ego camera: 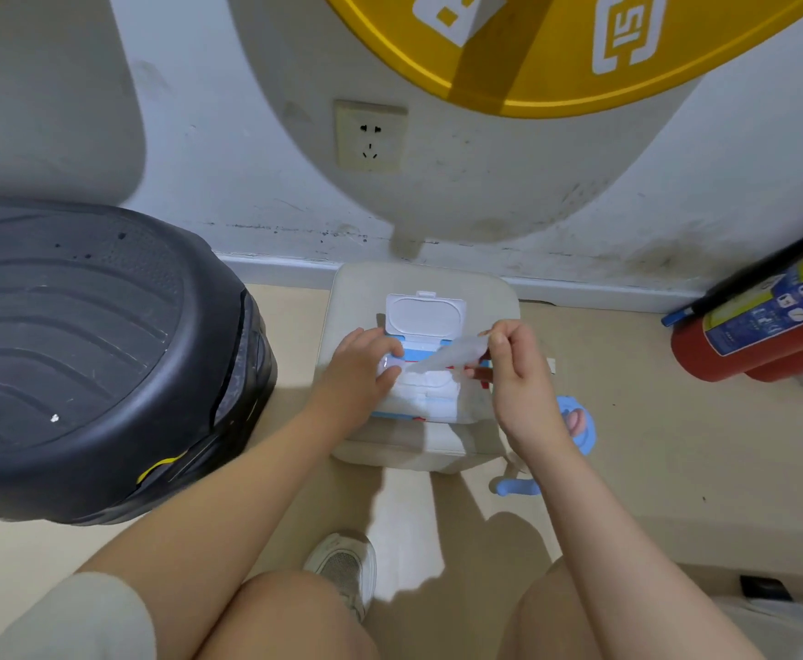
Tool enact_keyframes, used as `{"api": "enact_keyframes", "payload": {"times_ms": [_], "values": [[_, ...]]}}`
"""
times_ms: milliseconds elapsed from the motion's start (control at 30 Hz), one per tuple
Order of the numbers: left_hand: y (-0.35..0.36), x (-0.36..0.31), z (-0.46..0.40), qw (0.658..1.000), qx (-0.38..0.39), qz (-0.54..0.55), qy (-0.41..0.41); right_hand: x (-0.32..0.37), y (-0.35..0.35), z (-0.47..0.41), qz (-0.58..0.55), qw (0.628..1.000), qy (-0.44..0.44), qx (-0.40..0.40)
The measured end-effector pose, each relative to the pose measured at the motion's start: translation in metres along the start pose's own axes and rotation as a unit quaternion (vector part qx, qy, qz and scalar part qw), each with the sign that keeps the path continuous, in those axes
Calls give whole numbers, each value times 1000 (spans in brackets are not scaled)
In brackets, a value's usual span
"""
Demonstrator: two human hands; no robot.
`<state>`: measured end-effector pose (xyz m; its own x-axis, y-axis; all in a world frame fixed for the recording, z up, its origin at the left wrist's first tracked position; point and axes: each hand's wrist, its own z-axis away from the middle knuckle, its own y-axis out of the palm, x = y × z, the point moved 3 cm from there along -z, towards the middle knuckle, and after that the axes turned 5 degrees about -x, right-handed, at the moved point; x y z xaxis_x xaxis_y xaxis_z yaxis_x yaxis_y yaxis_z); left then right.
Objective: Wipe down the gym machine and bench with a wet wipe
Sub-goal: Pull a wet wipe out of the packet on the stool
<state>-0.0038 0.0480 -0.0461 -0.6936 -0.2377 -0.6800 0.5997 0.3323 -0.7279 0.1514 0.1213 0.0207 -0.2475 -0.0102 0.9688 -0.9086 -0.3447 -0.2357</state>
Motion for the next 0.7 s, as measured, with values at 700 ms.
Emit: {"api": "enact_keyframes", "payload": {"times_ms": [700], "values": [[-3, -62, -5, 981, 166, -65, -71, 42, -63, 1, 101, 990, 54, -82]]}}
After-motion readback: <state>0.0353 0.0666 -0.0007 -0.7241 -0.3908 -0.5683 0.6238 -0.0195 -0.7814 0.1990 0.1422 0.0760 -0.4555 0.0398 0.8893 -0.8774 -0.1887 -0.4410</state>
